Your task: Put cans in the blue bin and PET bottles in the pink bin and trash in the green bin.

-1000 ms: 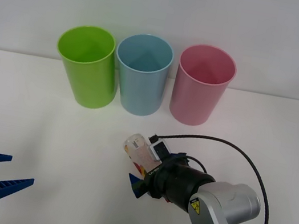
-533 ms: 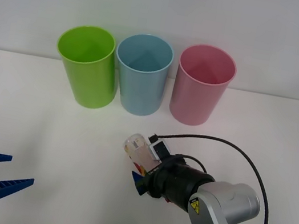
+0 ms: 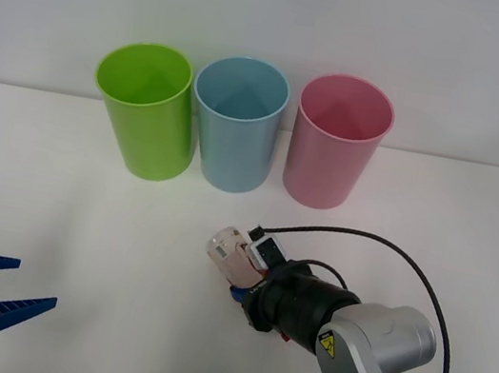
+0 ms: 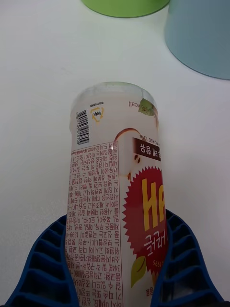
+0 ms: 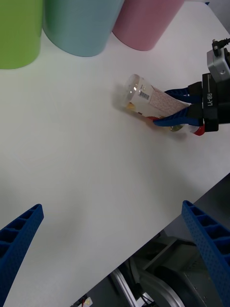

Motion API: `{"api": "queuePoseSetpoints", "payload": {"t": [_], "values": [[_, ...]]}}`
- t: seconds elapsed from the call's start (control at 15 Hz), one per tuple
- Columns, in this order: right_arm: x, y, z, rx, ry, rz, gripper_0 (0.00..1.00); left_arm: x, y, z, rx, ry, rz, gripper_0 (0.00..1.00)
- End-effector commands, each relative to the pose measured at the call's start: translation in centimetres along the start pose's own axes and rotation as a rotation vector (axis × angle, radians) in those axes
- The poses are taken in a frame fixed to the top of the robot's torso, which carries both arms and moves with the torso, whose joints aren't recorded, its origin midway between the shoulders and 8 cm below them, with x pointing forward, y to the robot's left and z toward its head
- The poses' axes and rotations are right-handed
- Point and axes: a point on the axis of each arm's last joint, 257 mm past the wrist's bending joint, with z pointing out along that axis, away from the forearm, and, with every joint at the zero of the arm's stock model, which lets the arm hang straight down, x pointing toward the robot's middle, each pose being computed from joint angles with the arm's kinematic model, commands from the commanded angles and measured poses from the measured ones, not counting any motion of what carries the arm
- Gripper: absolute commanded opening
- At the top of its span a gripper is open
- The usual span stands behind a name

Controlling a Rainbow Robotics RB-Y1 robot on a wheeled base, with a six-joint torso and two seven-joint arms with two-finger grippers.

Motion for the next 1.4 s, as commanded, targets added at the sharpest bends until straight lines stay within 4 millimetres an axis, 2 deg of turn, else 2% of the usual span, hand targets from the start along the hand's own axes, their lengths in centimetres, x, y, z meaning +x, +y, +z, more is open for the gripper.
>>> {"api": "queuePoseSetpoints", "payload": {"t": [0.07,0.27,0.6,1.4], "values": [[0.0,0.1,0.0,-0.002,0.000,-0.004,0.00,0.0,0.0,0.0,0.000,0.000,0.000,1.00],[-1.3,-0.1,0.0,0.004,-0.029,-0.012,0.00,0.0,0.0,0.0,0.000,0.000,0.000,1.00],[-4.5,0.5,-1.0,-0.052,-0.150,0.038,0.00,0.0,0.0,0.0,0.000,0.000,0.000,1.00],[-13.3,1.5,-5.8,-0.190,-0.453,0.157,0.00,0.0,0.0,0.0,0.000,0.000,0.000,1.00]]}}
